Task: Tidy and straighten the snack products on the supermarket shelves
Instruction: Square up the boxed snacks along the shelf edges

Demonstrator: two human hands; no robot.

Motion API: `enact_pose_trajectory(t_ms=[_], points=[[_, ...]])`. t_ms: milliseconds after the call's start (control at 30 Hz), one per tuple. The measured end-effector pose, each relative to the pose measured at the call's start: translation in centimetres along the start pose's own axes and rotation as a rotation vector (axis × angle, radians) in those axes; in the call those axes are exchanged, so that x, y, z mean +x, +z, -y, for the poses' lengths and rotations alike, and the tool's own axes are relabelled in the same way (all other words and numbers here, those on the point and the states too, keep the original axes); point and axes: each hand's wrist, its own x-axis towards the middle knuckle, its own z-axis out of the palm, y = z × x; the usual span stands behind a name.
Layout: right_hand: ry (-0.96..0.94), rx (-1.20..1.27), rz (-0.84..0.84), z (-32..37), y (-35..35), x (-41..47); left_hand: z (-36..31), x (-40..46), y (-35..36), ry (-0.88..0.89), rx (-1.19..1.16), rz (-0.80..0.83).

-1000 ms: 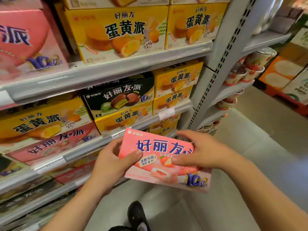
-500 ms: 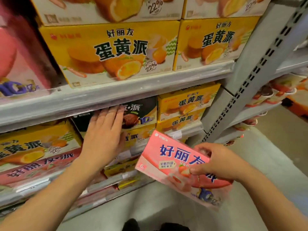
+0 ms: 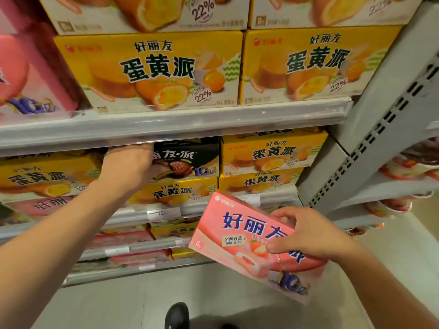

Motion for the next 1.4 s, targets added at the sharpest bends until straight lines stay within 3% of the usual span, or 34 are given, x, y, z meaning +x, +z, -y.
enact_pose_trajectory(t_ms=[267, 500, 633, 933, 1100, 1400], points=[[-0.053, -0.008, 0.072, -1.1, -1.1, 0.2, -1.7, -1.2, -1.3, -0.032, 0.061, 0.036], [-0.081, -0.035, 0.144, 0.6, -0.9, 1.7, -2.8, -6.5, -2.0, 0.033, 0.030, -0.036], [-0.142, -0.075, 0.256, 4.0, 1.0, 3.4, -0.5, -11.1, -2.1, -0.076, -0.018, 0.034], [-0.396, -0.283, 0.417, 16.4, 11.6, 5.7, 11.4, -25.1, -3.1, -0.434, -0.027, 0.093], [-0.443, -0.345, 0.486, 24.0, 19.8, 5.7, 20.4, -33.9, -3.5, -0.572, 0.029, 0.110], [-0.413, -0.117, 0.457, 34.2, 33.0, 4.6, 37.7, -43.6, -4.9, -0.648, 0.091, 0.087]])
